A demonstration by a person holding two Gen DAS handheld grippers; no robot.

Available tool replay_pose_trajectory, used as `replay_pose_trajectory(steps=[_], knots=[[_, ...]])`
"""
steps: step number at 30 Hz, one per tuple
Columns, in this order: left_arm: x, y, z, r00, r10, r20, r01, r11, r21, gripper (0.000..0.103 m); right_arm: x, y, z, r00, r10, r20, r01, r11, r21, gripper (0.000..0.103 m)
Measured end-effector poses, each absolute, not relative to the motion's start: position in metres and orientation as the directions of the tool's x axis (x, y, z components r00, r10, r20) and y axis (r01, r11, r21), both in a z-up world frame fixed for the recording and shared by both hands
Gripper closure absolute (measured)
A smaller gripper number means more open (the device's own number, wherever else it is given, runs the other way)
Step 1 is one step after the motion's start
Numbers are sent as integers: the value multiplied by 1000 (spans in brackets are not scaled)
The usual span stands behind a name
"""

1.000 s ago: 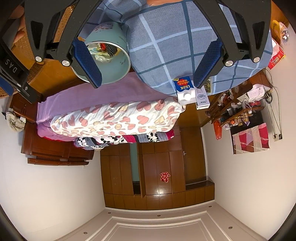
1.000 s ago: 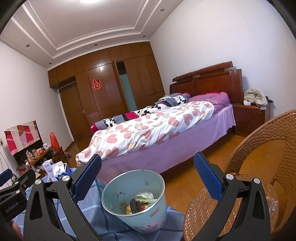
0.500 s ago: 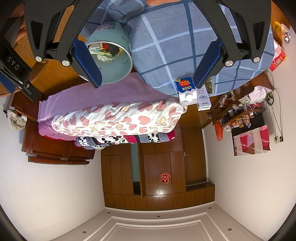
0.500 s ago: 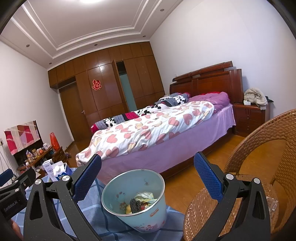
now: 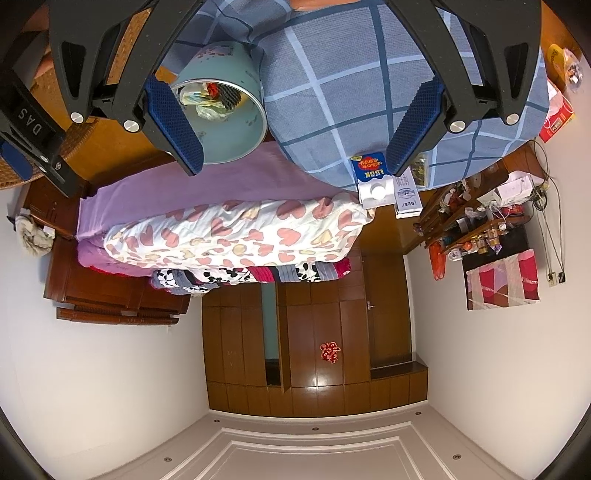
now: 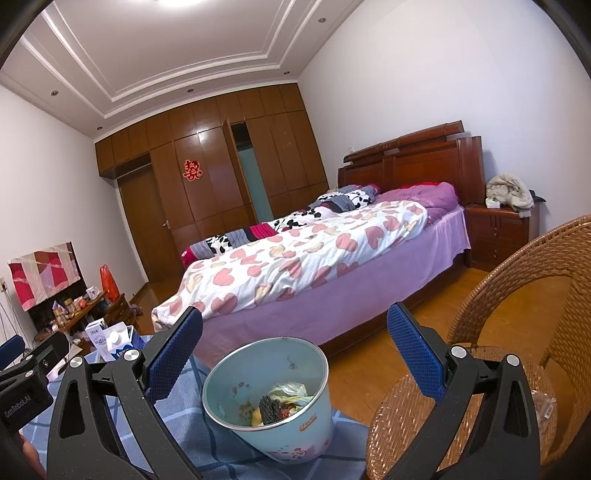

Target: Collect trash

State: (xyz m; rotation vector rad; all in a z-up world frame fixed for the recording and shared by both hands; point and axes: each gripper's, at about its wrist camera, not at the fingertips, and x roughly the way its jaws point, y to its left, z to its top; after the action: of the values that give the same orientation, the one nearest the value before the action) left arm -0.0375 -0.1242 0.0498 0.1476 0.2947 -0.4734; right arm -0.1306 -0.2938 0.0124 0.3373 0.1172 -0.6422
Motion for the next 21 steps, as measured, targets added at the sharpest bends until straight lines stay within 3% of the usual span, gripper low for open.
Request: replay_pose_trajectory(steps=[21], knots=[[-42, -135, 54, 847, -432, -311, 473, 879, 68, 6, -130, -293, 13, 796, -568, -210, 605, 749, 270, 5]])
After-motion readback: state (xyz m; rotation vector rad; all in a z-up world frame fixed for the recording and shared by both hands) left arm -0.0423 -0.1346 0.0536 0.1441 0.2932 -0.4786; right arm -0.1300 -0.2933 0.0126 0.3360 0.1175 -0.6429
